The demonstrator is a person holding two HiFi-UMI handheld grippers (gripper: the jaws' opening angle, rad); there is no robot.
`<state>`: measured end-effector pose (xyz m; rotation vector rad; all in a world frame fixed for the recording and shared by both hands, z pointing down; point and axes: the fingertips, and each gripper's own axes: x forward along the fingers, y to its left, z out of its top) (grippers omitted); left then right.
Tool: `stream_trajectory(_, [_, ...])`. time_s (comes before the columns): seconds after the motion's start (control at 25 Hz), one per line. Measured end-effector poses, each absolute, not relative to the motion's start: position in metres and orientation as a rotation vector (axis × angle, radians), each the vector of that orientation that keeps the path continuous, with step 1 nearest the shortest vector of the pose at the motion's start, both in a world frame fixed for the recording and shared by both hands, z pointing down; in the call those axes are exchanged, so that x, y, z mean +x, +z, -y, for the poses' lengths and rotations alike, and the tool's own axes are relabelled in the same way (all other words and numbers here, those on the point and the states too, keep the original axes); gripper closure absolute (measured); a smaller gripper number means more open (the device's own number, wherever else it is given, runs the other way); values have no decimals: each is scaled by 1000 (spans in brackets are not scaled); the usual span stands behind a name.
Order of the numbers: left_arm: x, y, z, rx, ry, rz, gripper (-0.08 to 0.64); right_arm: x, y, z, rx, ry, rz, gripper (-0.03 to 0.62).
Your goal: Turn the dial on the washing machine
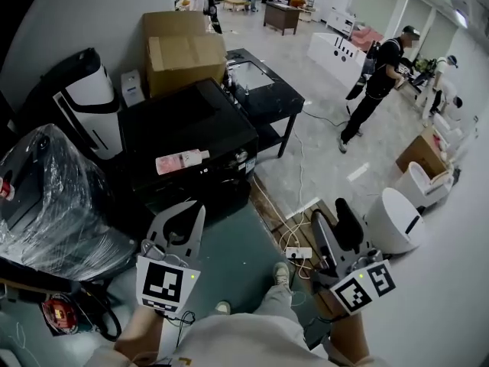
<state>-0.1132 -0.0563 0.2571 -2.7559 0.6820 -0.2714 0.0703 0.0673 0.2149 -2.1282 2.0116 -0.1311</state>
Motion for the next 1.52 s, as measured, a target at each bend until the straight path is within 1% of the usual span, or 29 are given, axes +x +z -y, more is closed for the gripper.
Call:
stream_trajectory(0.12, [-91, 265, 74, -2726, -324, -753, 541, 101, 220, -38, -2081, -149, -2089, 310])
stream_trajectory(0.44, [-43, 262, 107, -2676, -337, -1055, 541, 170, 235, 38, -1885, -239, -2327, 308])
stream_trajectory(0.6, [-20, 264, 120, -2644, -364, -1217, 541, 191, 245, 71, -1763, -260, -2500, 284])
stream_trajectory(0.8, [1, 272, 128, -2579, -392, -1373, 541, 214, 265, 105, -1629, -284, -2639, 282])
stream_trajectory(1.12, [3, 291, 135, -2555, -371, -1529, 541, 218, 292, 147, -1505, -274, -2760, 279])
stream_trajectory(1.52, [-17, 328, 161, -2551, -395, -1572, 541, 203, 369, 193, -1579, -446, -2750, 276])
